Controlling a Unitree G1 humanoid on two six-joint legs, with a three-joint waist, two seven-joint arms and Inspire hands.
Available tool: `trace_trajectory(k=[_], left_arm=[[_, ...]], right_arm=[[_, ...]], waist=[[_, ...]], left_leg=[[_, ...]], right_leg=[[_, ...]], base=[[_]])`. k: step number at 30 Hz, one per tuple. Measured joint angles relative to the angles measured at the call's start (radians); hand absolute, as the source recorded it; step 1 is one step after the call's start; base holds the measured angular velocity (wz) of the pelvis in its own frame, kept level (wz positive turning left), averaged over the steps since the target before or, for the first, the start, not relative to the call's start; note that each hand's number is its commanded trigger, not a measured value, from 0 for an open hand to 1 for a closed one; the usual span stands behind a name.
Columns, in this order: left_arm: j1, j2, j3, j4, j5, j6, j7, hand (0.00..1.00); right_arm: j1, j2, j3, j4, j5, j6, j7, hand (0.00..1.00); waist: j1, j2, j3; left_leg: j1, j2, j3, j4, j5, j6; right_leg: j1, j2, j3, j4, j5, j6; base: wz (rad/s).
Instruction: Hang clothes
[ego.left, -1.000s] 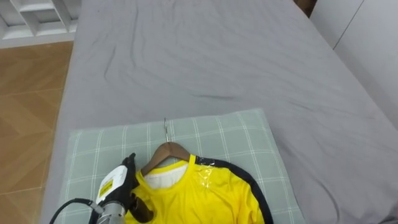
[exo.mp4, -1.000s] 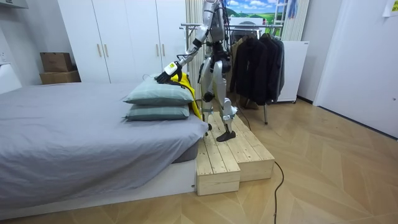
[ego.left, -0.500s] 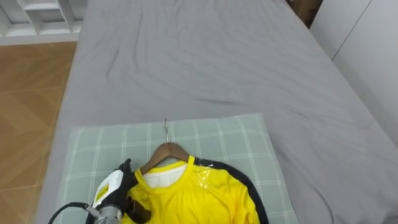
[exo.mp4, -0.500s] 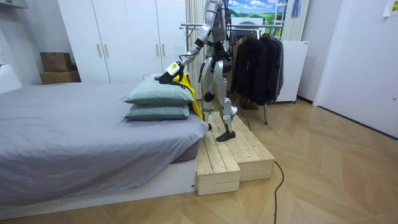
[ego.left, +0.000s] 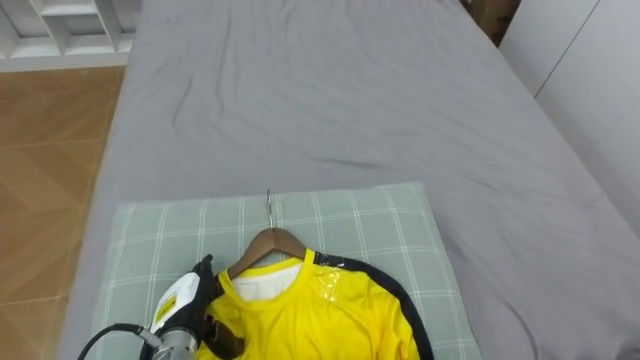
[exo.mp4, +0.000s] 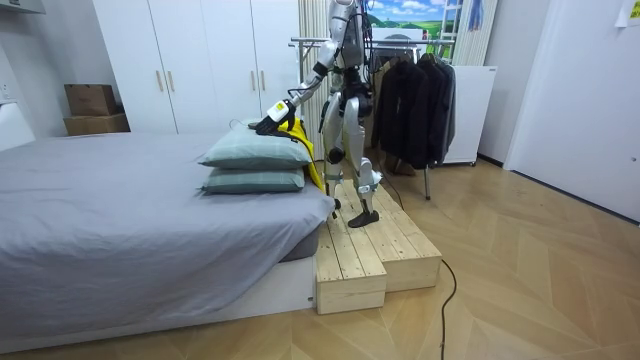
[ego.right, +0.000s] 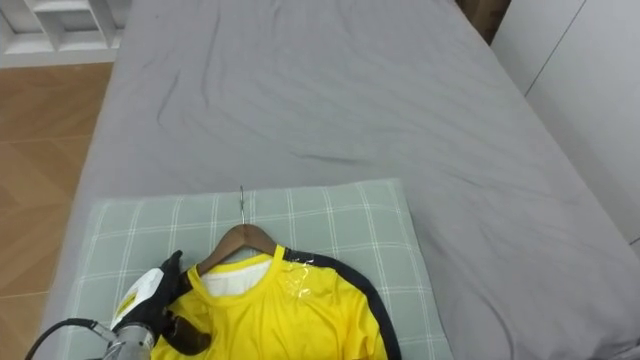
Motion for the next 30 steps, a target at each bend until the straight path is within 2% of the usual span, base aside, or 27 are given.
trace_trajectory(k=[9,19,24,25,26,28,29,30], left_arm=[[-0.007,0.0,0.0,0.0,0.014,0.0,-0.01,0.0],[-0.01,0.009,-0.001,0.0,0.022,0.0,-0.039,0.0],[-0.017,0.012,-0.001,0.0,0.02,0.005,-0.061,0.0],[-0.018,0.013,-0.001,0.0,0.021,0.006,-0.065,0.1],[-0.019,0.015,-0.001,0.0,0.021,0.006,-0.074,0.43],[-0.019,0.018,-0.001,0.0,0.021,0.006,-0.081,0.7],[-0.02,0.018,-0.001,0.0,0.022,0.006,-0.087,0.78],[-0.02,0.02,-0.001,0.0,0.022,0.006,-0.089,0.93]], right_arm=[[-0.005,-0.009,-0.001,0.0,-0.009,-0.003,0.001,0.0],[-0.008,-0.008,-0.002,0.0,-0.009,-0.001,0.001,0.0],[-0.011,-0.011,-0.003,0.0,-0.008,0.002,0.002,0.0],[-0.011,-0.011,-0.003,0.0,-0.009,0.002,0.002,0.0],[-0.011,-0.012,-0.003,-0.001,-0.009,0.002,0.003,0.0],[-0.012,-0.014,-0.003,-0.001,-0.009,0.002,0.003,0.0],[-0.012,-0.016,-0.003,-0.001,-0.01,0.002,0.005,0.0],[-0.013,-0.017,-0.003,-0.001,-0.01,0.002,0.009,0.0]], waist=[[0.003,0.012,0.0082],[0.002,0.013,0.0087],[0.003,0.019,0.0115],[0.003,0.02,0.0113],[0.003,0.022,0.0111],[0.003,0.026,0.0105],[0.004,0.027,0.0097],[0.004,0.028,0.0098]], left_leg=[[0.0,0.0,0.002,-0.006,-0.002,0.001],[0.001,0.0,0.003,-0.005,-0.002,0.001],[0.001,-0.001,0.003,-0.004,-0.002,0.001],[0.001,-0.001,0.003,-0.004,-0.002,0.001],[0.001,-0.001,0.003,-0.004,-0.002,0.001],[0.001,-0.001,0.003,-0.003,-0.002,0.001],[0.001,-0.001,0.004,-0.003,-0.002,0.001],[0.001,-0.001,0.004,-0.002,-0.002,0.001]], right_leg=[[-0.002,0.001,-0.001,-0.001,-0.001,0.001],[-0.002,0.001,0.0,0.001,-0.001,0.001],[-0.002,0.0,0.0,0.001,-0.001,0.001],[-0.002,0.0,0.0,0.001,-0.001,0.001],[-0.002,0.0,0.0,0.001,-0.001,0.001],[-0.002,0.0,0.001,0.001,-0.001,0.001],[-0.002,0.0,0.001,0.001,-0.001,0.001],[-0.002,0.001,0.002,0.001,-0.001,0.001]], base=[[0.0],[0.0],[0.0],[0.0],[0.0],[0.0],[0.0],[0.0]])
